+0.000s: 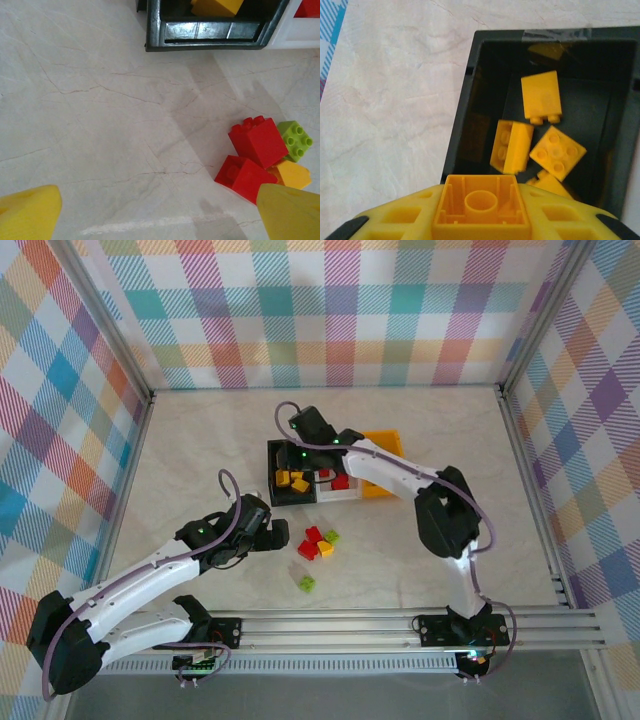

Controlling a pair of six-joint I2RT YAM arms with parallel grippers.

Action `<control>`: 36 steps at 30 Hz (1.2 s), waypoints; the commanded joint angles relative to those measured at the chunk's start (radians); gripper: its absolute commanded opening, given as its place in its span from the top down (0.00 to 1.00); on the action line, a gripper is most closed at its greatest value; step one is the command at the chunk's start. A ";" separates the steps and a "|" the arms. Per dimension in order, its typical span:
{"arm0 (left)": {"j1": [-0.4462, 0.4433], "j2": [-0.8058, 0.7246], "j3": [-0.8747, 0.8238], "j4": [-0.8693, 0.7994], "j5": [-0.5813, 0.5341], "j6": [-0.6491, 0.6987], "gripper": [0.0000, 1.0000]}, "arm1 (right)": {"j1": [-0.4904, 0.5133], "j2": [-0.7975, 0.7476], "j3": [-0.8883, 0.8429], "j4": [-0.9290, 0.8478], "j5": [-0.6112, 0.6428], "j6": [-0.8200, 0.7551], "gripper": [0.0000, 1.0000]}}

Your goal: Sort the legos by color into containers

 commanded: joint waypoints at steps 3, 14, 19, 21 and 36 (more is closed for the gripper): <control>0.009 0.007 -0.001 0.056 0.055 0.037 0.00 | -0.024 0.063 0.135 -0.045 -0.055 -0.007 0.35; -0.043 0.246 0.058 0.196 0.163 0.107 0.04 | -0.052 -0.232 -0.179 0.078 -0.027 0.046 0.14; -0.080 0.374 0.091 0.225 0.153 0.114 0.11 | -0.077 -0.406 -0.395 0.107 0.002 0.069 0.14; -0.080 0.397 0.089 0.215 0.139 0.108 0.13 | -0.086 -0.462 -0.463 0.116 0.018 0.078 0.13; -0.034 0.258 -0.028 0.015 0.044 0.061 0.26 | -0.138 -0.623 -0.636 0.128 0.065 0.110 0.12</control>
